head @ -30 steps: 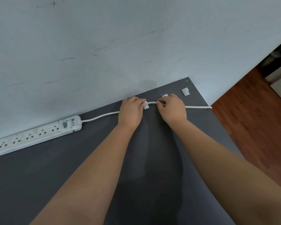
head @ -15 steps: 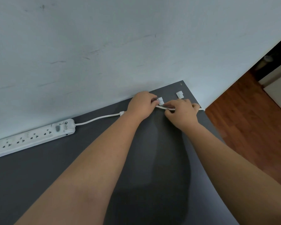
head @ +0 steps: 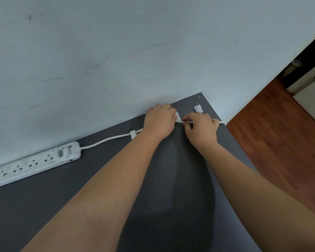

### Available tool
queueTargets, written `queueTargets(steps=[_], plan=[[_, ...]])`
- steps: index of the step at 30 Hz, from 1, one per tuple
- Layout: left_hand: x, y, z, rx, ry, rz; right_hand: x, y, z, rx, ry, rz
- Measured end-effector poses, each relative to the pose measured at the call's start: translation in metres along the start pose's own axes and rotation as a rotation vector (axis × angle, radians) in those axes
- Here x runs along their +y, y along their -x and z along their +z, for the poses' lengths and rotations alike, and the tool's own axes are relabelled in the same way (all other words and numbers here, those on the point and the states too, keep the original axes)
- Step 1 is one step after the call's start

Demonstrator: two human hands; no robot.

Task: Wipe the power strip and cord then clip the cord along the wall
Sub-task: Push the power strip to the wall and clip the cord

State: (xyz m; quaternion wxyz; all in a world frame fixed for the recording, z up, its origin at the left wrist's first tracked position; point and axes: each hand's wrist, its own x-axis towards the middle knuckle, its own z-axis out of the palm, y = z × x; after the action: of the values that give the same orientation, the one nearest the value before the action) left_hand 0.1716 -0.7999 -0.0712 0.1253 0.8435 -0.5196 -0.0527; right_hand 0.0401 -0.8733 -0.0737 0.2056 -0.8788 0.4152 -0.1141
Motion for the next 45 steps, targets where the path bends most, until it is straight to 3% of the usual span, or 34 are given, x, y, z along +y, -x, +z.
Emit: queueTargets(steps=[14, 20, 25, 29, 45], plan=[[-0.003, 0.003, 0.008, 0.032, 0.049, -0.035, -0.001, -0.017, 0.015, 0.057, -0.072, 0.029], [0.000, 0.007, 0.008, -0.031, 0.096, -0.048, 0.020, -0.007, -0.002, 0.199, -0.114, 0.055], [0.022, -0.017, 0.007, -0.048, 0.125, -0.008, 0.056, -0.016, -0.019, 0.119, -0.076, 0.180], [0.043, -0.042, 0.013, -0.065, 0.151, -0.008, 0.072, -0.024, -0.020, 0.047, -0.088, 0.116], [0.056, -0.072, 0.025, -0.082, 0.192, 0.009, 0.070, -0.043, -0.020, 0.063, -0.077, 0.247]])
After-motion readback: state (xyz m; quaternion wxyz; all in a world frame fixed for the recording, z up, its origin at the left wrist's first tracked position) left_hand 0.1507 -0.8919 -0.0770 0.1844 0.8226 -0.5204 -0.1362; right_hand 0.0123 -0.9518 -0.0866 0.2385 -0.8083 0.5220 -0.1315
